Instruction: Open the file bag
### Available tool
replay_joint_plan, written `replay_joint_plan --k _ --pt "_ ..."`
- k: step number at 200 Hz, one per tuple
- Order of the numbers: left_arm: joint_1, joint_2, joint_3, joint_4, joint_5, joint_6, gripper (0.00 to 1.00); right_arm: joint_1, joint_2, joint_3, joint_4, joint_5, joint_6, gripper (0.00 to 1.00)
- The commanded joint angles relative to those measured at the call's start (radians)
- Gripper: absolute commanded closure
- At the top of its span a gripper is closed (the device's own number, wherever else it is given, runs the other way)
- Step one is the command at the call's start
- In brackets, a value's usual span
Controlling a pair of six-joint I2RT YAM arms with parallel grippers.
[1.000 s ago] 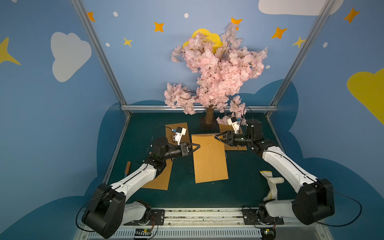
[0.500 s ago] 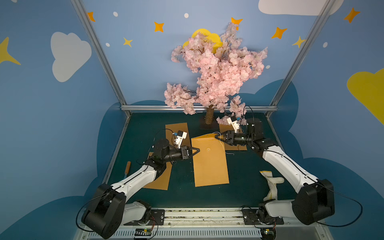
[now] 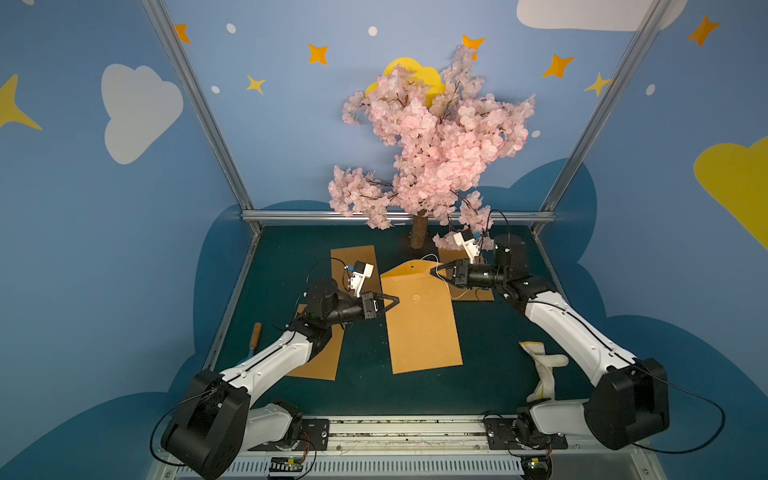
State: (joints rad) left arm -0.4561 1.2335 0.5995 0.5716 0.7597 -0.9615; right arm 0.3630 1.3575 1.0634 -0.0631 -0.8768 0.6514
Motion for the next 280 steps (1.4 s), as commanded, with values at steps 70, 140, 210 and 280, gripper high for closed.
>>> replay_joint_plan --k 70,140,210,280 --pt "0.015 -0.06 0.076 -0.064 -0.046 0.041 0.67 0.013 0.005 0.0 0.025 -0.057 -0.02 0.97" --pt "0.06 0.022 0.124 0.055 -0.046 -0.038 0.72 0.017 0.009 -0.015 0.026 -0.061 -0.028 0.98" --pt "0.063 0.098 0.149 0.156 -0.039 -0.097 0.84 0.029 0.03 -0.005 -0.004 -0.05 -0.053 0.98" --pt "0.064 0.098 0.139 0.186 -0.034 -0.108 0.97 0.039 0.034 -0.015 -0.017 -0.042 -0.065 0.94"
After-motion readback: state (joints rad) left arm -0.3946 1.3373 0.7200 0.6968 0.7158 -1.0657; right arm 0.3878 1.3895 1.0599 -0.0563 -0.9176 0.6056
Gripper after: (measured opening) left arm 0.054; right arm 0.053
